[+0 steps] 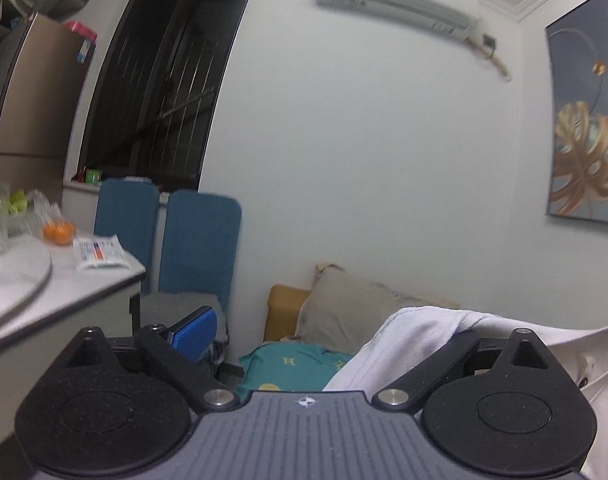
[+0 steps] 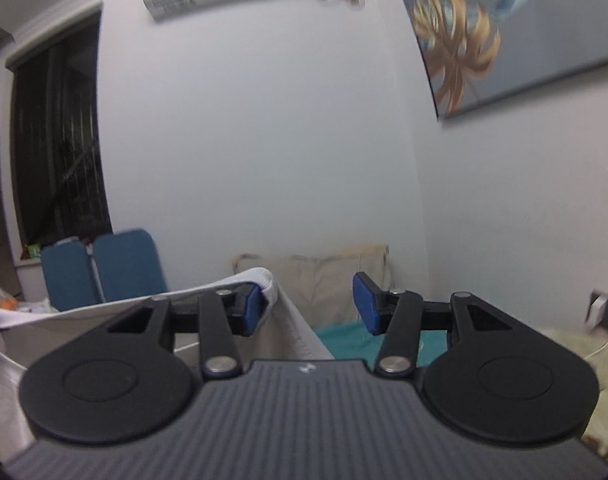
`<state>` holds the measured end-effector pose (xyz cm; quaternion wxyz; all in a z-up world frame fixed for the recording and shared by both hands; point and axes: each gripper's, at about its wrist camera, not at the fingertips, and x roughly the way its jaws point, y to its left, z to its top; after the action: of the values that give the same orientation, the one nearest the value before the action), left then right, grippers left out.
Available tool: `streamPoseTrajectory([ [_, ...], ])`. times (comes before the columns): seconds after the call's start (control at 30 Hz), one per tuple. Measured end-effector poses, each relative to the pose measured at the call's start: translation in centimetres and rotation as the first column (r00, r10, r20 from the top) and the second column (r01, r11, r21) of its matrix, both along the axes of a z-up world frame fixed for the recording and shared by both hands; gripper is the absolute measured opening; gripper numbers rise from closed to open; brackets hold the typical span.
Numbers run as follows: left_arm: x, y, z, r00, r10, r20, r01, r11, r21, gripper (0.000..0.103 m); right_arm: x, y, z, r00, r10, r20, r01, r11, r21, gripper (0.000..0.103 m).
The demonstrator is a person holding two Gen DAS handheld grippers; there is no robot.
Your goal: Fold clothes
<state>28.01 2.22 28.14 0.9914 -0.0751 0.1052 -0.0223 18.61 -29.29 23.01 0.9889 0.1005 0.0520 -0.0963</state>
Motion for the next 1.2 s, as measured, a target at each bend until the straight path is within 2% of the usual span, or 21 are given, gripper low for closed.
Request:
streamPoseTrajectory([
  [0.1,7.2,-1.1,-6.2,0.998,0.03,-0.049,-0.03,1.0,0.009,0.098,7.3,-1.5,-5.8,0.999,-0.006,-0.05,0.007,1.0,0.013,0.051],
  [0.23,16.2,-2.3,-16.2,0.992,0.051,-0.114,-0.048,0.999,0.025,0.098,16.1,-2.5,-14.8,0.995,-0.028,-0.098,0.029,1.0,0.006,0.051],
  [0.4,25.6,-3.6,-30.4,0.961,0.059,-0.27,-0.046,0.997,0.057,0.098,25.8,-3.0,-26.8,0.971,-0.025,-0.236,0.025,1.0,-0.002,0.051],
  [0.53,31.6,-3.8,-39.6,0.91,0.069,-0.409,-0.028,0.994,0.107,0.098,32.1,-2.4,-35.0,0.921,0.013,-0.39,-0.023,1.0,-0.021,0.051],
  [0.57,32.9,-3.9,-41.4,0.891,0.065,-0.45,-0.012,0.993,0.12,0.098,33.2,-2.2,-36.6,0.898,0.043,-0.437,-0.051,0.999,-0.007,0.056],
  [0.63,35.2,-4.2,-44.7,0.84,0.06,-0.54,0.032,0.987,0.158,0.098,35.5,-1.6,-39.6,0.847,0.108,-0.521,-0.109,0.994,0.028,0.064],
  [0.67,36.2,-4.6,-45.6,0.8,0.065,-0.596,0.066,0.979,0.195,0.098,36.0,-1.0,-40.5,0.826,0.156,-0.542,-0.148,0.987,0.058,0.066],
  [0.73,37.7,-4.9,-46.8,0.733,0.026,-0.68,0.147,0.97,0.195,0.098,36.5,-0.3,-41.1,0.795,0.239,-0.557,-0.204,0.971,0.125,0.066],
  [0.77,37.9,-4.8,-46.9,0.707,0.006,-0.708,0.173,0.968,0.18,0.098,36.6,0.1,-40.9,0.794,0.256,-0.552,-0.212,0.967,0.144,0.067],
  [0.8,37.8,-4.5,-46.7,0.694,-0.005,-0.72,0.174,0.972,0.161,0.098,36.3,0.5,-40.6,0.798,0.265,-0.542,-0.214,0.964,0.156,0.071],
  [0.9,36.5,-3.3,-44.9,0.69,-0.03,-0.723,0.168,0.979,0.119,0.103,34.1,1.2,-38.2,0.824,0.249,-0.508,-0.196,0.968,0.156,0.074],
  [1.0,32.7,-2.5,-41.7,0.73,-0.024,-0.683,0.18,0.971,0.158,0.103,30.7,1.7,-35.3,0.849,0.245,-0.468,-0.191,0.968,0.161,0.074],
  [1.2,21.5,0.2,-34.7,0.832,-0.096,-0.547,0.189,0.975,0.117,0.103,19.8,3.6,-29.1,0.896,0.22,-0.386,-0.19,0.975,0.115,0.074],
])
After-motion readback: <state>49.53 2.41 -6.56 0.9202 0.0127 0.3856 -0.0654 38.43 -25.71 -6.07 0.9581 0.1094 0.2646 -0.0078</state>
